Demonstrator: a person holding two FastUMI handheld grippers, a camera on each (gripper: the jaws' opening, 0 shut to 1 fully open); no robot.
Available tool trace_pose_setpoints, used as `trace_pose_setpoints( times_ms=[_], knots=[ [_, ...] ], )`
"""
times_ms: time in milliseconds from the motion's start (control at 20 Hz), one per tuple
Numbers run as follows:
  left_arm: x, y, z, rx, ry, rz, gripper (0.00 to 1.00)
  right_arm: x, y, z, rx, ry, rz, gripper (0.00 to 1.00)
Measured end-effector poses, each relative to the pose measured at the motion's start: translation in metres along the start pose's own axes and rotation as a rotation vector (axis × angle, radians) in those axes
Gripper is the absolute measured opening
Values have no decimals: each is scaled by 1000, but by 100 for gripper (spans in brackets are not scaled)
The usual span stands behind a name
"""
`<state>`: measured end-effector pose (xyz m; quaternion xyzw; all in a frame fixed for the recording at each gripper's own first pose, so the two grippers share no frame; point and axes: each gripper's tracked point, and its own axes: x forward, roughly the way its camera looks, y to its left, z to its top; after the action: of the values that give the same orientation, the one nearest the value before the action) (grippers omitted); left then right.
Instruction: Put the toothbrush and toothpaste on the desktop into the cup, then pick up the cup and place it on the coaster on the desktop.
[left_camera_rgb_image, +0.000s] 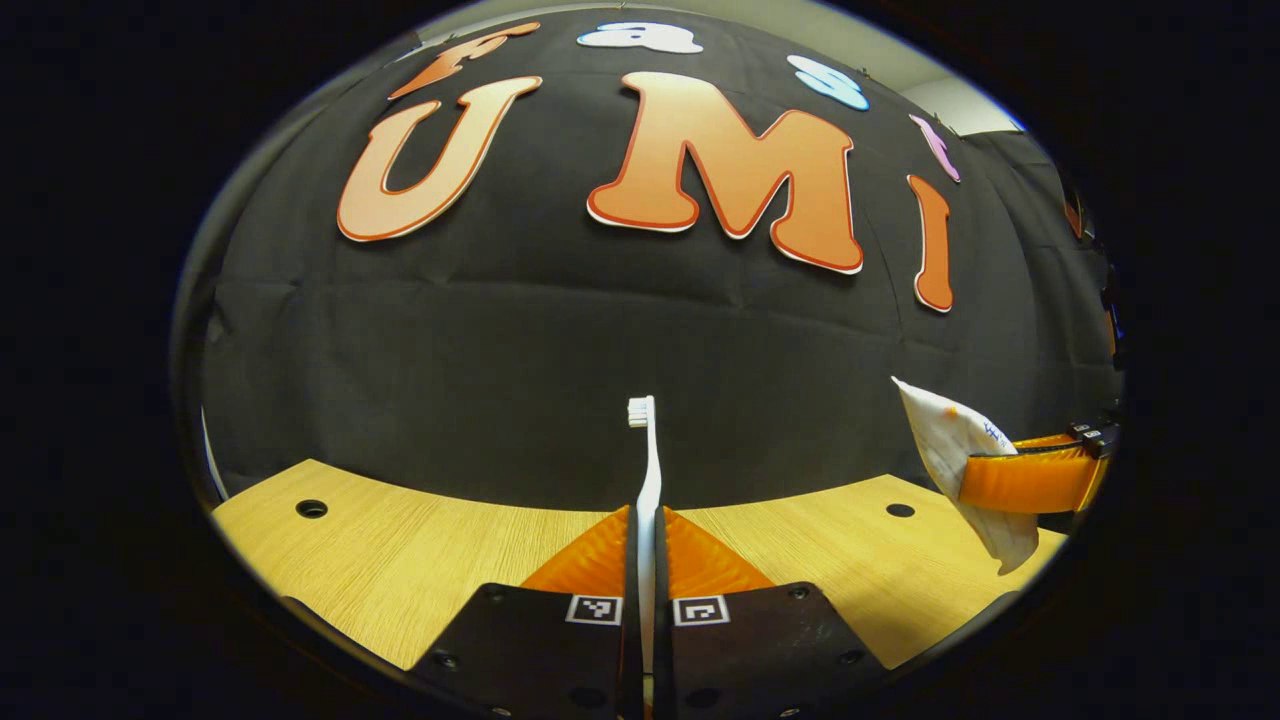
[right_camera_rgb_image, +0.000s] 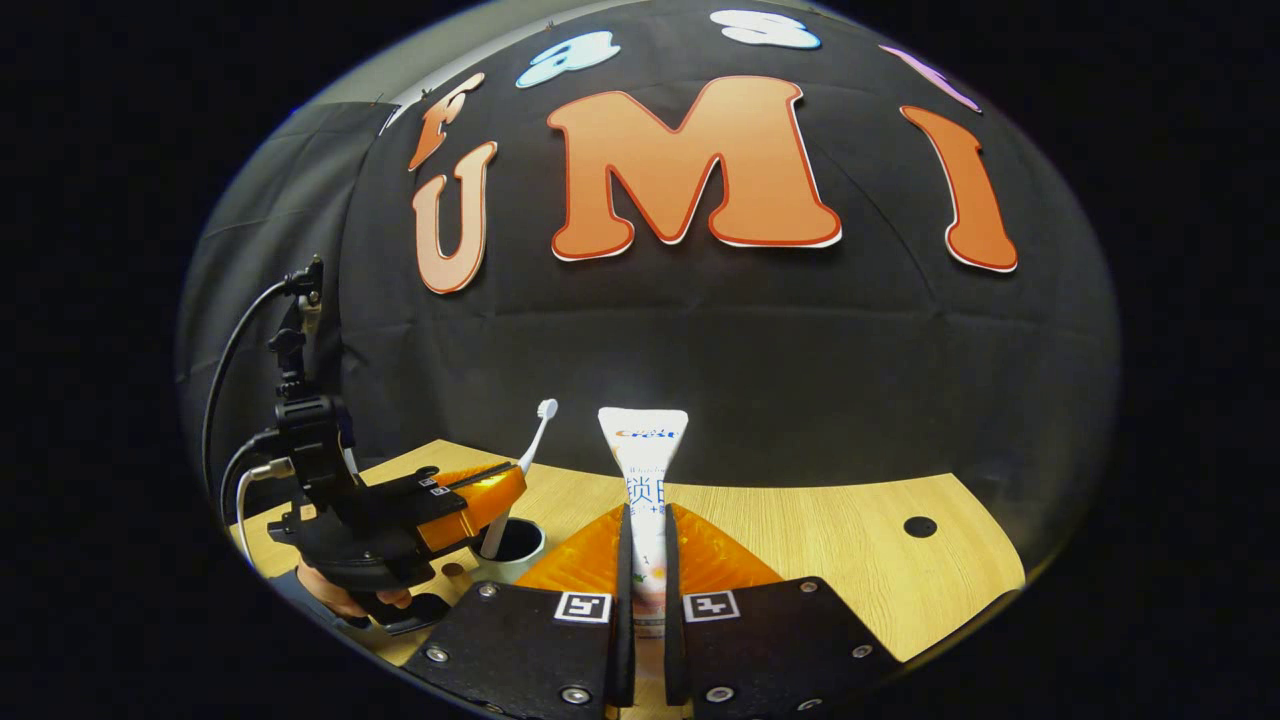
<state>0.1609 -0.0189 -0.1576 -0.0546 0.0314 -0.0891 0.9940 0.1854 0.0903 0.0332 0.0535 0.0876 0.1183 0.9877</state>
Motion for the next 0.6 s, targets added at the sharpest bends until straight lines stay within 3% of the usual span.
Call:
trace_pose_setpoints(
  times_ms=[550, 600],
  knots=[
    [12, 6, -25, -28, 37, 11, 4, 11, -13, -18, 31, 33, -7, 12],
    [11, 5, -28, -27, 43, 10, 9, 12, -15, -18, 37, 34, -9, 12]
  ],
)
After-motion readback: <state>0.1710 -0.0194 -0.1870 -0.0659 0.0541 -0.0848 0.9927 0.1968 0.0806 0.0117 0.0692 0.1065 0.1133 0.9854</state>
